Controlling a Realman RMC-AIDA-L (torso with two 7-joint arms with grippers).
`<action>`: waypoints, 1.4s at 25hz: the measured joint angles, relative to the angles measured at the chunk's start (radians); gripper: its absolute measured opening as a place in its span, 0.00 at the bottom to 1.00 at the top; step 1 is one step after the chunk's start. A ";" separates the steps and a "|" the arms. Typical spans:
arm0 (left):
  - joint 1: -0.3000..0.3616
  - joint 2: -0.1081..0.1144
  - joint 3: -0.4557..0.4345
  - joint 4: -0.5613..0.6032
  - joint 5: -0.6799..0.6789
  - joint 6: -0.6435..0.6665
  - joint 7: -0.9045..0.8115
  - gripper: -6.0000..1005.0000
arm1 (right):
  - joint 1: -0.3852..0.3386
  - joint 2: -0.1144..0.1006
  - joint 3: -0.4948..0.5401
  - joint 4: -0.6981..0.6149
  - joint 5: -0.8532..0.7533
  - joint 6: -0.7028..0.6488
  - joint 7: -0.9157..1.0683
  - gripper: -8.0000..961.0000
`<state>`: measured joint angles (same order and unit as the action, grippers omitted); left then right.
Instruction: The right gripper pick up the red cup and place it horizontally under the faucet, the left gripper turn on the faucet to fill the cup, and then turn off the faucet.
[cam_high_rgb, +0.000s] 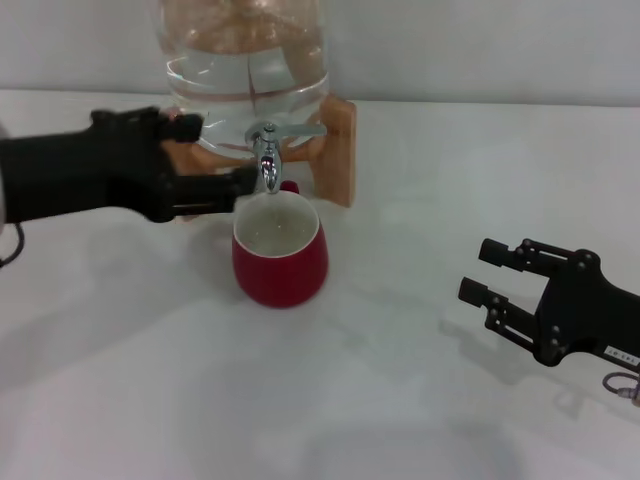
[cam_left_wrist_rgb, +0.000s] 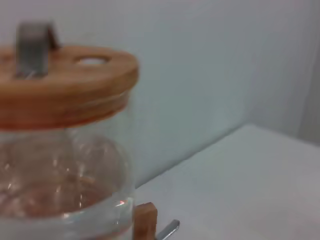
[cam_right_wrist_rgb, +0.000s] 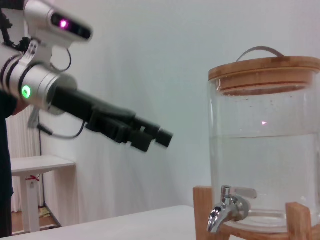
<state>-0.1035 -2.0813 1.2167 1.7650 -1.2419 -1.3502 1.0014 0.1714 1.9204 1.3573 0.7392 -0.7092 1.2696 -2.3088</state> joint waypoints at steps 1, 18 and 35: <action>0.009 0.000 -0.015 -0.040 -0.035 -0.001 0.018 0.88 | 0.000 0.000 0.000 0.000 0.000 0.000 0.001 0.50; -0.075 0.005 -0.435 -0.945 -0.394 -0.216 0.596 0.88 | 0.008 0.021 0.000 -0.006 0.003 -0.010 0.000 0.51; -0.148 0.008 -0.493 -1.130 -0.371 -0.164 0.728 0.88 | 0.021 0.039 0.040 -0.052 0.011 0.000 -0.004 0.52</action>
<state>-0.2513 -2.0729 0.7241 0.6348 -1.6127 -1.5145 1.7294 0.1921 1.9595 1.3970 0.6871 -0.6981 1.2692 -2.3133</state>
